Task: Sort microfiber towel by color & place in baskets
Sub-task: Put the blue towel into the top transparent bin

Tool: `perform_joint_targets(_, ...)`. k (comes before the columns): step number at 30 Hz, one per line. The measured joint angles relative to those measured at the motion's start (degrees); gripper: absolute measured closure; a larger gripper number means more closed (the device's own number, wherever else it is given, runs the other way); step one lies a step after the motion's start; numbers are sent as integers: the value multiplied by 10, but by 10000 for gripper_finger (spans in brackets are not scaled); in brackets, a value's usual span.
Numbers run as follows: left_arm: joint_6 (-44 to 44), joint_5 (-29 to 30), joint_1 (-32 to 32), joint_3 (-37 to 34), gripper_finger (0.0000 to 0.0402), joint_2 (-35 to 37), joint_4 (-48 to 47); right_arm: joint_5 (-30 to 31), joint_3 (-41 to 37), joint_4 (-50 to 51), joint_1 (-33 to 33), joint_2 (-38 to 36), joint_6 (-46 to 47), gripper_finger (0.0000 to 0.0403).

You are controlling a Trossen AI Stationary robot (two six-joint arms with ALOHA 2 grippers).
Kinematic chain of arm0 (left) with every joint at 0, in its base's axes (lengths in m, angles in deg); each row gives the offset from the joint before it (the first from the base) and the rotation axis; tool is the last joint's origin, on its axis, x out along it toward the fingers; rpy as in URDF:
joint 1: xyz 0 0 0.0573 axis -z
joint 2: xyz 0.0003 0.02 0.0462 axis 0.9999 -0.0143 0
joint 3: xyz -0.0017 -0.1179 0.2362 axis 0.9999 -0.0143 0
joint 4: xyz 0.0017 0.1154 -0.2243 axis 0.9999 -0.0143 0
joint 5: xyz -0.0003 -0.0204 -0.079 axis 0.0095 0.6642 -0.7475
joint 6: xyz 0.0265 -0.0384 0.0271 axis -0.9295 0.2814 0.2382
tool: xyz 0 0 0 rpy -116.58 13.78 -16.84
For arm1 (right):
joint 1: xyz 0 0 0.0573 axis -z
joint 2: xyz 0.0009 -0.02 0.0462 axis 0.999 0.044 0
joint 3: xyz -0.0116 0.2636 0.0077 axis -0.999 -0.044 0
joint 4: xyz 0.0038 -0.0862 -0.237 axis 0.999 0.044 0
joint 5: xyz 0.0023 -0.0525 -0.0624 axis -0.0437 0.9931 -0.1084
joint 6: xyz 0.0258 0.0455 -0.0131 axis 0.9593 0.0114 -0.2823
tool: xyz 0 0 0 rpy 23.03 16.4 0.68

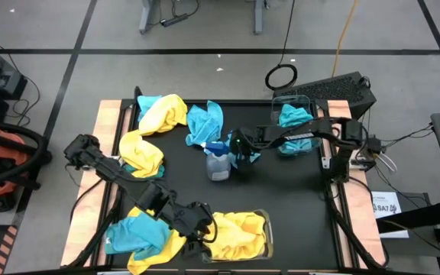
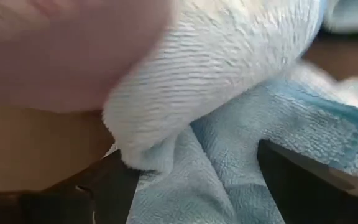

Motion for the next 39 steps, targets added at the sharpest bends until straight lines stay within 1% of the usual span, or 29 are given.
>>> perform_joint_targets(4,15,18,7,0,96,19,-6,3,0,-4,5,26,24,95)
perform_joint_targets(6,24,26,11,0,96,23,-9,4,1,-5,5,35,35,112)
perform_joint_targets(8,31,27,12,0,96,24,-12,5,2,-5,5,39,45,141)
perform_joint_targets(11,45,27,20,0,96,24,-21,6,2,-6,5,39,55,208)
perform_joint_targets(16,49,29,31,0,96,24,-21,0,0,26,5,21,56,362)
perform_joint_targets(17,50,31,31,0,96,24,-21,-2,0,38,5,16,53,379)
perform_joint_targets(18,53,34,30,0,96,24,-21,-3,-1,48,5,8,51,385)
perform_joint_targets(22,53,37,30,0,96,24,-21,-2,-3,89,7,-31,49,382)
perform_joint_targets(26,37,37,30,0,96,24,-25,-2,-3,123,7,-93,45,395)
perform_joint_targets(29,25,43,29,0,96,24,-32,-1,-2,142,7,-146,51,397)
perform_joint_targets(33,9,60,30,0,96,24,-33,-1,-2,170,7,-218,60,397)
perform_joint_targets(39,-3,103,29,0,96,24,-34,8,-2,204,7,-324,85,397)
